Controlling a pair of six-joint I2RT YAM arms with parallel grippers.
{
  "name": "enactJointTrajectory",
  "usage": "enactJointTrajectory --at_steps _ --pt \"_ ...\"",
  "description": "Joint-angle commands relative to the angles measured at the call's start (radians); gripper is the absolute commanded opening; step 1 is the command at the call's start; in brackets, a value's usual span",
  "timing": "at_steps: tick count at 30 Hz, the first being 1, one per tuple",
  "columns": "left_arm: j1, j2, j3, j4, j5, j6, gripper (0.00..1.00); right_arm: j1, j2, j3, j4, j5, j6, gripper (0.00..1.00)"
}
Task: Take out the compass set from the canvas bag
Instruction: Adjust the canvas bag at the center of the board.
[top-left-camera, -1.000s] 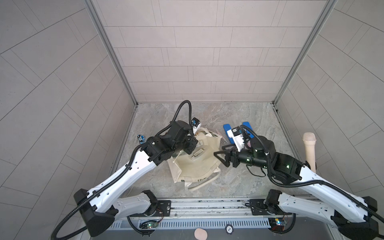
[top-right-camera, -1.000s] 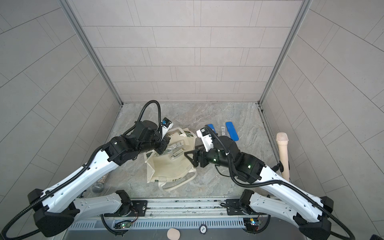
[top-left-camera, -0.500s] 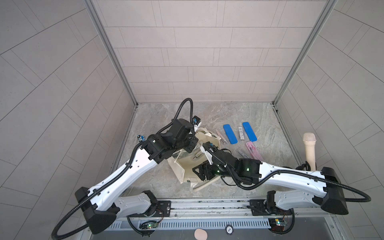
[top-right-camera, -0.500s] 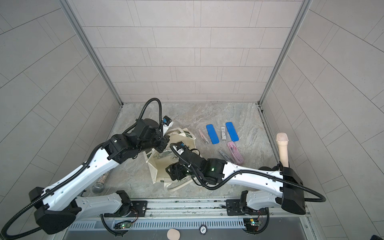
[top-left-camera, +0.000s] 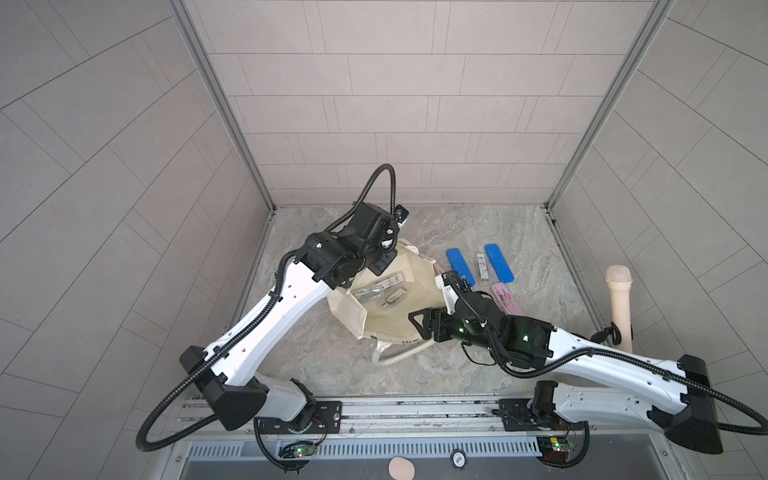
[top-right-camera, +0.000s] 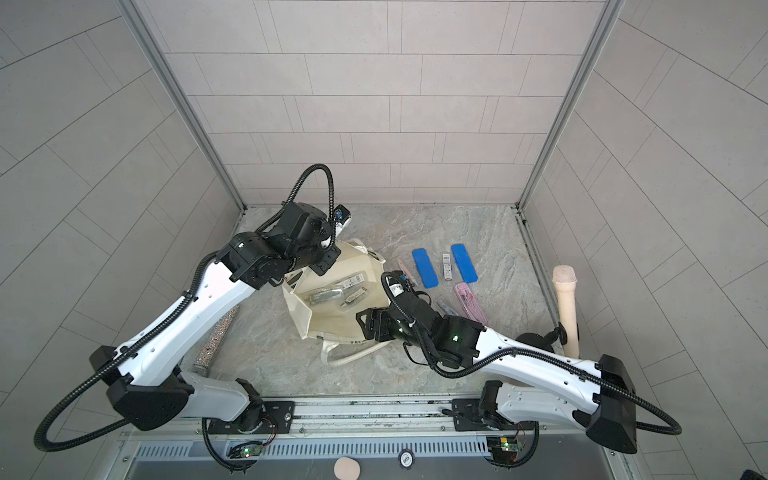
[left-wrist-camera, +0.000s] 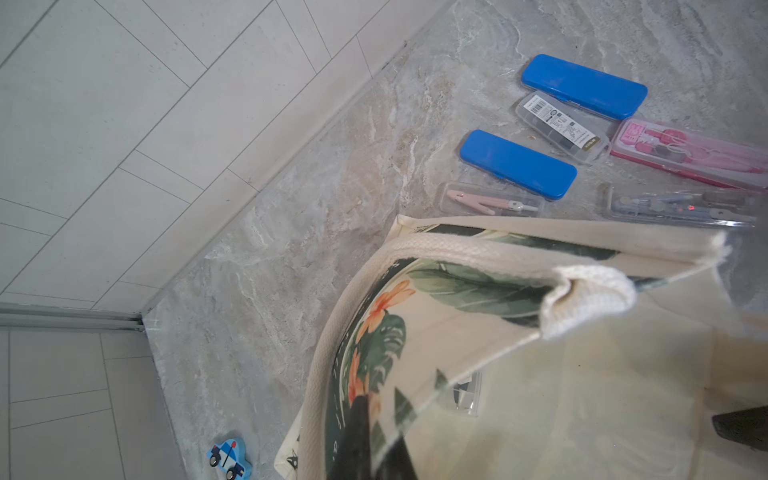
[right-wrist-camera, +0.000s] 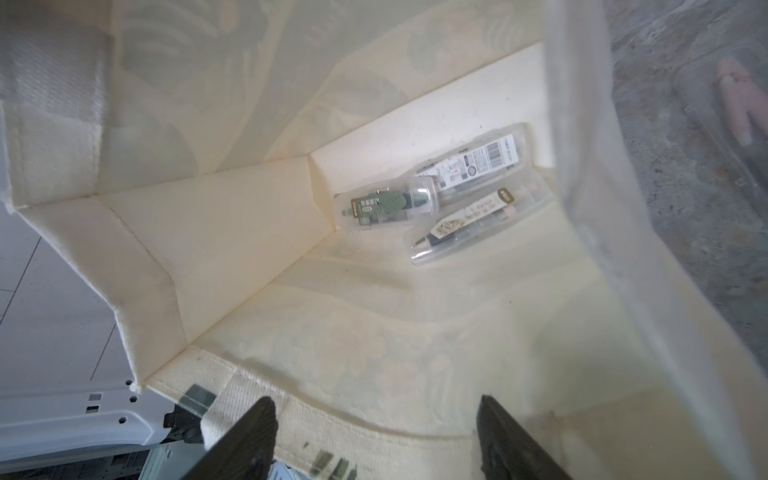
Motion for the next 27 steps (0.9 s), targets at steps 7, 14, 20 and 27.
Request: enactJointTrajectory --at_steps 7,14,20,27 --pt "-0.099 -0.075 -0.148 0.117 -0.073 -0.075 0.0 -0.003 -0.025 -0.018 -0.01 0.016 0.03 0.78" --pt "-0.219 -0.163 -0.447 0.292 -0.045 -0.223 0.0 -0.018 -0.042 -0.121 0.06 0.013 0.156 0.74" --pt "-0.233 -0.197 -0.499 0.327 -0.023 -0.261 0.0 -0.022 -0.004 -0.304 0.325 -0.004 0.371 0.68" --pt "-0.24 -0.199 -0.467 0.319 -0.013 -0.257 0.0 -0.025 0.05 -0.301 0.47 -0.019 0.398 0.61"
